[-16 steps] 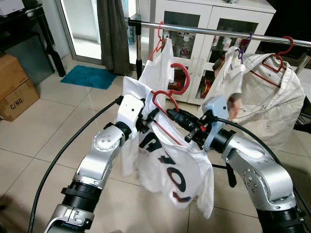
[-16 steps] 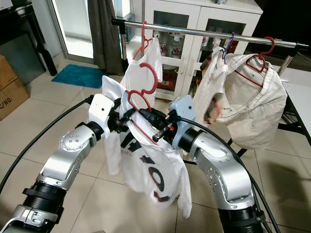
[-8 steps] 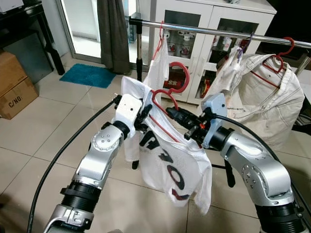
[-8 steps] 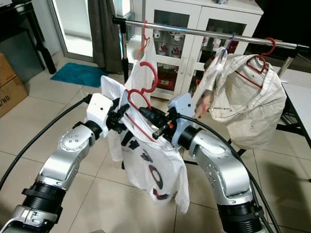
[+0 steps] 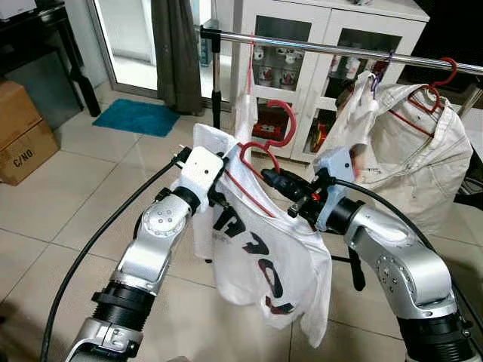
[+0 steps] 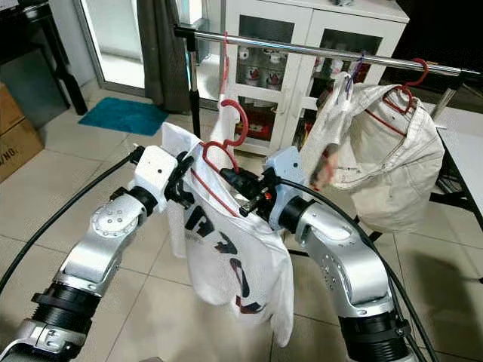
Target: Hang hanger
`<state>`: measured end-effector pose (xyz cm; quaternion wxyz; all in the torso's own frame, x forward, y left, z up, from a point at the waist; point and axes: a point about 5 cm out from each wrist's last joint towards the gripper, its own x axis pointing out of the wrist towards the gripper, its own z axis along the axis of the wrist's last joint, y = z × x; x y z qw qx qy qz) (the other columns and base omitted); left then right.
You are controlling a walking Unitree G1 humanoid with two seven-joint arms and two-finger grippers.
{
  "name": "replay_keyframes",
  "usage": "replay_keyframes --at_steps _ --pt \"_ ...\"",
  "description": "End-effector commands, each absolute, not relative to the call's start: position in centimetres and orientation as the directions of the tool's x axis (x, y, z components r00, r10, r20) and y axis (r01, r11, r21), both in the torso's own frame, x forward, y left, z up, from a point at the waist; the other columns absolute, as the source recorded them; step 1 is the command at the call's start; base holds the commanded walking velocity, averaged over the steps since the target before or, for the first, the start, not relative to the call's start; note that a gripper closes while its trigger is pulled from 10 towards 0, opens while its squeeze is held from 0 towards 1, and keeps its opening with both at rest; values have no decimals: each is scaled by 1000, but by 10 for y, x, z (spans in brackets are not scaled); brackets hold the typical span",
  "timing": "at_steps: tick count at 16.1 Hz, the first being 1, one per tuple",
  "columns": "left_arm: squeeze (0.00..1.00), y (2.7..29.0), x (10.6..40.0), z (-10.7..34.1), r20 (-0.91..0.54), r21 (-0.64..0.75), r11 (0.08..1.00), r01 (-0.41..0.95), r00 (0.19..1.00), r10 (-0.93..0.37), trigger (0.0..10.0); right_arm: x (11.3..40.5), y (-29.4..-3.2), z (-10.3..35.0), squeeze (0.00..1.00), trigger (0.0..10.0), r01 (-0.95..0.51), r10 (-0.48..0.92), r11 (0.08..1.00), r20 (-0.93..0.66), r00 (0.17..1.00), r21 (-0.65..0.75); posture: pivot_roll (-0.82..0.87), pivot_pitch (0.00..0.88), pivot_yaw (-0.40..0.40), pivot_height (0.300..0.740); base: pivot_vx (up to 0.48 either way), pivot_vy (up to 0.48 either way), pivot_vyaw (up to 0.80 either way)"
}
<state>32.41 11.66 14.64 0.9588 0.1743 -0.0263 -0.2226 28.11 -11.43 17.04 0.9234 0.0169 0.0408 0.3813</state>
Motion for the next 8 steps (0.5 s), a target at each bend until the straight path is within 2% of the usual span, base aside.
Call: replay_keyframes --at_steps 1,5,8 --pt "0 120 326 151 -10 347 848 400 906 -423 0 284 -118 178 0 0 -694 695 719 -34 718 32 -118 0 -54 740 0 0 0" --pt "0 135 329 157 4 320 869 376 917 -398 0 285 -119 176 0 0 -689 689 724 -56 723 15 -117 0 -55 740 0 0 0" --pt "0 163 334 178 40 423 852 307 934 -356 0 280 -123 164 0 0 -726 713 683 -148 686 -75 -107 0 -62 740 0 0 0"
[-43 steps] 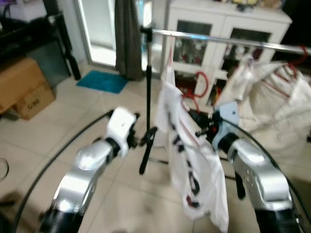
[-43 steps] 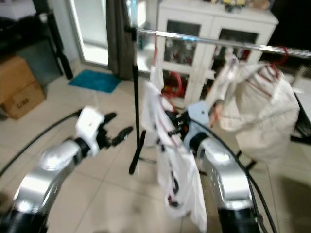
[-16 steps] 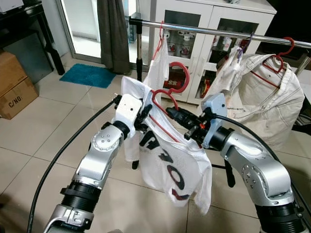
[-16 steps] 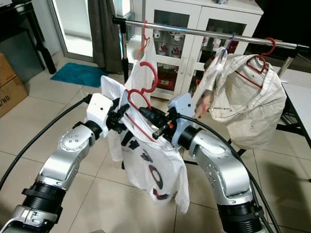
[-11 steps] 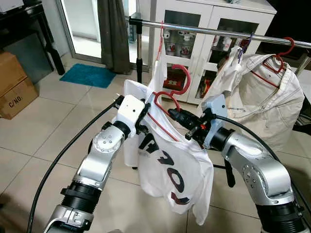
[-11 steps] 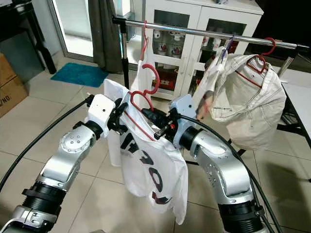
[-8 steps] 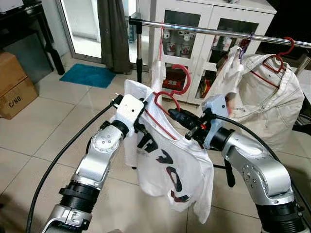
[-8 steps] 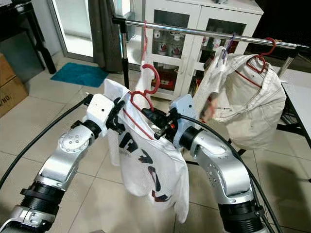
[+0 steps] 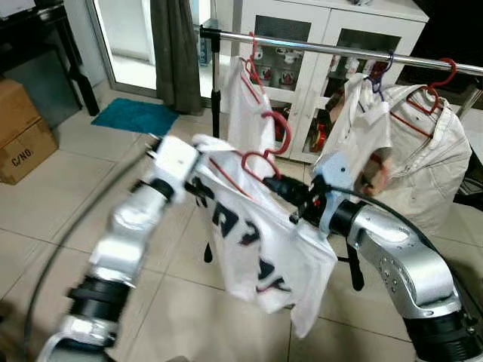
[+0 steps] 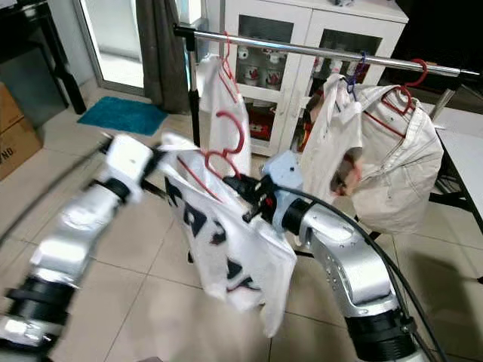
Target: Hang hanger
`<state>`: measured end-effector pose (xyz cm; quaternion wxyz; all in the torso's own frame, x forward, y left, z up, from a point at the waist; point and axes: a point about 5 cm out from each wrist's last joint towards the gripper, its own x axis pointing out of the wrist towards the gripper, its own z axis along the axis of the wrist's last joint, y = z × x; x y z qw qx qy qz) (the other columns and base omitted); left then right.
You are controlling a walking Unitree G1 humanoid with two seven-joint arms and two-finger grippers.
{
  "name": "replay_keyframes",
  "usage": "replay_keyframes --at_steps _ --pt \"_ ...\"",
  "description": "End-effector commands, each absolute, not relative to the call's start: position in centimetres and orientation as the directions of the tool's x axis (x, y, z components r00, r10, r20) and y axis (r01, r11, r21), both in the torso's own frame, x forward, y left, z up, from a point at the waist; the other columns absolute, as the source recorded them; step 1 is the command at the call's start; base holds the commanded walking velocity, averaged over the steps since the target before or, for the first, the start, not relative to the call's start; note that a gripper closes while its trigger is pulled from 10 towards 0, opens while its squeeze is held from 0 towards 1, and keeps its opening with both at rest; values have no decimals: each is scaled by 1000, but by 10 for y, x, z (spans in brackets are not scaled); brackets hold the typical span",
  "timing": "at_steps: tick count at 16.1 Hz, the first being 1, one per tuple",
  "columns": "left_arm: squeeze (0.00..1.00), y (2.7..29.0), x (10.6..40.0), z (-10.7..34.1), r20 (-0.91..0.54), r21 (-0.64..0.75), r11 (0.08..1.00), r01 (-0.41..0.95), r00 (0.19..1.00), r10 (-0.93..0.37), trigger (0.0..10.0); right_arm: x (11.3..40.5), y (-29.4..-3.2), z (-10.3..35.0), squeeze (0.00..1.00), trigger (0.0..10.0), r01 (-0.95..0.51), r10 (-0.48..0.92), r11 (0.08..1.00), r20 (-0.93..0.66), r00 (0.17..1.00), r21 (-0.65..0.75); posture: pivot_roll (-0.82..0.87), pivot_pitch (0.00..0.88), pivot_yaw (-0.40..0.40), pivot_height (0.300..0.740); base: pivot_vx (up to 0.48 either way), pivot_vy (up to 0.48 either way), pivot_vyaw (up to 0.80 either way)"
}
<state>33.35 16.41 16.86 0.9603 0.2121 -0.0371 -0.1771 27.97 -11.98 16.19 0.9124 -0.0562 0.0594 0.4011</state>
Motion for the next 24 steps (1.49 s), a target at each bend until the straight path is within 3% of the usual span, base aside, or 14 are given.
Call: replay_keyframes --at_steps 1,7,13,14,17,20,22,23,24 --pt "0 172 336 187 52 452 845 286 937 -345 0 278 -125 161 0 0 -742 725 665 -164 669 -82 -106 0 -62 740 0 0 0" --pt "0 242 355 222 8 597 783 173 975 -222 0 259 -141 154 0 0 -832 813 553 -195 549 -40 -106 0 -51 740 0 0 0" --pt "0 266 358 209 -42 558 817 146 988 -148 0 257 -149 161 0 0 -806 812 584 -54 581 97 -104 0 -41 740 0 0 0" --pt "0 250 357 197 -80 539 808 239 969 -234 0 261 -143 165 0 0 -783 790 608 -1 613 131 -100 0 -36 740 0 0 0" --pt "0 180 339 178 -110 449 706 547 819 -564 0 292 -140 171 0 0 -531 524 799 107 845 282 -92 0 -40 740 0 0 0" --pt "0 147 318 172 -91 369 630 684 701 -707 0 310 -154 162 0 0 -300 295 888 70 953 348 -81 0 -44 740 0 0 0" --pt "0 145 307 168 -102 340 611 715 674 -731 0 313 -162 158 0 0 -232 228 919 50 972 320 -70 0 -52 740 0 0 0" --pt "0 147 304 166 -96 329 631 703 690 -718 0 313 -163 155 0 8235 -212 213 927 32 977 310 -71 0 -50 740 0 0 0" --pt "0 158 304 163 -76 298 731 614 779 -623 902 310 -161 150 0 10000 -209 221 944 -19 975 256 -80 0 -39 740 0 0 0"
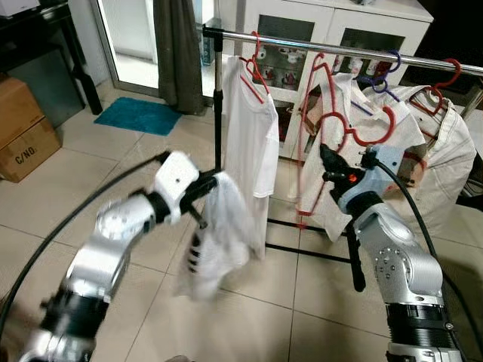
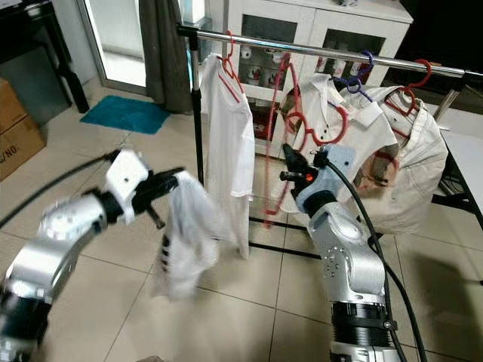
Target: Hang hanger
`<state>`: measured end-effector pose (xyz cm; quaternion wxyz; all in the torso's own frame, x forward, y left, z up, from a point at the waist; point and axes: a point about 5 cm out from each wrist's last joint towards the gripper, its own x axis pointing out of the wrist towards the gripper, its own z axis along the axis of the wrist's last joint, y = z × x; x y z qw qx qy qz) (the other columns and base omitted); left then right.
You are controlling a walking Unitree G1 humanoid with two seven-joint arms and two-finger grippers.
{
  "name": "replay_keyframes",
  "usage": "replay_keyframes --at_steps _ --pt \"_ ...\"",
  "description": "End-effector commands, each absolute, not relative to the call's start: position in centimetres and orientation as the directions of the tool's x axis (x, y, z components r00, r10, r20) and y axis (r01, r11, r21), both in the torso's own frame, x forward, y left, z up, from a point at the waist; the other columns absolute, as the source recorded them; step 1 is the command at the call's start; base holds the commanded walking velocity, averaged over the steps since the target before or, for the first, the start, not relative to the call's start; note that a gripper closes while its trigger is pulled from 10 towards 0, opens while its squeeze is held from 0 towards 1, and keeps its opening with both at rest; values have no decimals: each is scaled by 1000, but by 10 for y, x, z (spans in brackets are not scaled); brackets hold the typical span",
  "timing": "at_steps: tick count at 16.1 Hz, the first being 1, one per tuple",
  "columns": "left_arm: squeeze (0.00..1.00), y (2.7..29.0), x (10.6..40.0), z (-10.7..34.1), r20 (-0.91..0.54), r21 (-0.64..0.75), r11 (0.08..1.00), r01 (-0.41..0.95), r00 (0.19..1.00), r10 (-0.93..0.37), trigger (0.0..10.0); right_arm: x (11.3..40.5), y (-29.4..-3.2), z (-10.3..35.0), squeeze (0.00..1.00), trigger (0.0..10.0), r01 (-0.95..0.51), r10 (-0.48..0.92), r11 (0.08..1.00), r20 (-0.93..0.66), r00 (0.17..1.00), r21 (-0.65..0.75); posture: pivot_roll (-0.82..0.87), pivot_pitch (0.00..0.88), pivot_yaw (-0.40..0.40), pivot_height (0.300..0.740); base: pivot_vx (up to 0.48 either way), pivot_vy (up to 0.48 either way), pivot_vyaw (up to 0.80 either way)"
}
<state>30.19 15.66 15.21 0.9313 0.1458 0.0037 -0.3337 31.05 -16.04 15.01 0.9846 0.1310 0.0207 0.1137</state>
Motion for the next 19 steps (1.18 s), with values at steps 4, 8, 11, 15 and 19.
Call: replay_keyframes --at_steps 4,8,11,15,19 --pt "0 180 303 152 -52 172 928 332 943 -328 10000 295 -166 133 0 10000 -96 112 982 -92 989 164 -86 0 -33 740 0 0 -600" --pt "0 168 290 143 -45 72 956 286 958 -283 10000 288 -165 145 0 10000 -66 54 966 54 997 249 -96 0 -28 740 0 0 -800" --pt "0 158 292 148 -7 68 954 290 957 -291 10000 288 -165 148 0 10000 -8 -20 942 80 997 335 -98 0 -17 740 0 0 -800" --pt "0 158 295 152 18 61 973 221 975 -222 10000 286 -168 142 0 10000 46 -71 933 56 996 356 -103 0 -15 740 0 0 -800" --pt "0 153 293 151 -10 54 962 266 964 -266 10000 285 -168 144 0 10000 51 -84 905 60 995 422 -100 0 -18 740 0 0 -800"
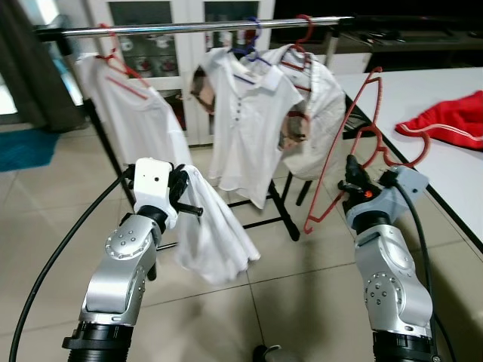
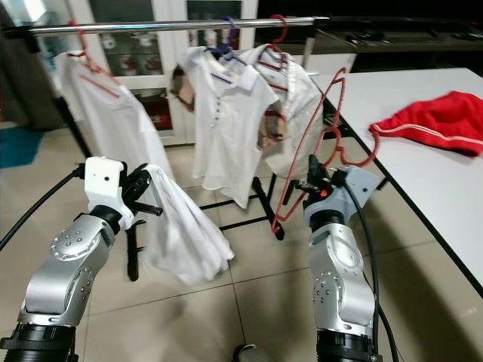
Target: Hang hanger
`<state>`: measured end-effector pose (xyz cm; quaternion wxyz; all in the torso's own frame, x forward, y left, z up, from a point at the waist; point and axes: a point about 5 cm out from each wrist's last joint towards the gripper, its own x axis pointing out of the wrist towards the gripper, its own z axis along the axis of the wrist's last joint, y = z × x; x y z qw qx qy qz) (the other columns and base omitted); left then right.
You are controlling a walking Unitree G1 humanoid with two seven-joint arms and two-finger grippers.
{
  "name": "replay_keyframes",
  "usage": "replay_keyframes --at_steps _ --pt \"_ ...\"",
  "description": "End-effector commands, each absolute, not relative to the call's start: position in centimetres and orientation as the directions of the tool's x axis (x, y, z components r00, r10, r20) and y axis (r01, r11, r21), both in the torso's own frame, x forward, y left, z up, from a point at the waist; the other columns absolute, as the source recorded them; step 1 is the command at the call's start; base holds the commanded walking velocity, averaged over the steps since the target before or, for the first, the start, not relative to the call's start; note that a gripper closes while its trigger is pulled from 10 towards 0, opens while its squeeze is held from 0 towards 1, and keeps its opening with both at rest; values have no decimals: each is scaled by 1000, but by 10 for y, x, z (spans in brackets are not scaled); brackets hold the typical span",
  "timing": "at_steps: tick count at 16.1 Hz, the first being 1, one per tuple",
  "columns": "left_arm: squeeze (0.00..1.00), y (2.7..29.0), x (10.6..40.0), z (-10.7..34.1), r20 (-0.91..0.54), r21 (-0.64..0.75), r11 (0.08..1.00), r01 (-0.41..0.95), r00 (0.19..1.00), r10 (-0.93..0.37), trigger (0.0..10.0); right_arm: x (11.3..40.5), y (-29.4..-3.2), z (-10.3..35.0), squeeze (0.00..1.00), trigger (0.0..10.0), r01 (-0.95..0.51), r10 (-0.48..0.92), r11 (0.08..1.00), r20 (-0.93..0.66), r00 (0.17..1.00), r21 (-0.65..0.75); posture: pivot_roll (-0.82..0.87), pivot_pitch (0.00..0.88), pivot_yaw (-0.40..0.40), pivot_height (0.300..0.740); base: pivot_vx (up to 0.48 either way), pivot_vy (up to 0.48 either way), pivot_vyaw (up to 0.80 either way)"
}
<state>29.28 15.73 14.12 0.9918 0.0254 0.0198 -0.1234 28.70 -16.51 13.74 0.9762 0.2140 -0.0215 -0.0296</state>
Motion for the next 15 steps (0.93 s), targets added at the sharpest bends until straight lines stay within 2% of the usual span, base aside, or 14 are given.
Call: replay_keyframes --at_steps 1,6,8,9,11,13,15 --pt "0 152 292 151 -11 57 962 269 963 -269 10000 285 -167 144 0 10000 52 -84 908 57 995 417 -100 0 -17 740 0 0 -800" --pt "0 150 293 151 -9 59 962 268 963 -268 10000 285 -169 137 0 10000 87 -96 915 4 995 393 -105 0 -15 740 0 0 -800" --pt "0 149 293 152 3 62 962 268 963 -268 10000 284 -171 135 0 10000 92 -105 896 7 994 435 -102 0 -24 740 0 0 -800" --pt "0 148 293 153 6 63 962 265 964 -266 10000 286 -173 130 0 10000 129 -121 907 -44 992 402 -100 0 -28 736 0 0 0" --pt "0 148 293 153 7 64 962 265 964 -266 10000 286 -173 130 0 10000 125 -120 902 -39 992 412 -97 0 -31 727 0 0 0" --pt "0 147 292 153 7 67 962 265 964 -266 10000 284 -179 127 0 10000 192 -175 910 -81 981 368 -95 0 -39 719 0 0 0" --pt "0 145 291 153 6 75 958 276 961 -277 10000 285 -177 127 0 10000 177 -158 912 -82 984 371 -95 0 -41 719 0 0 -544"
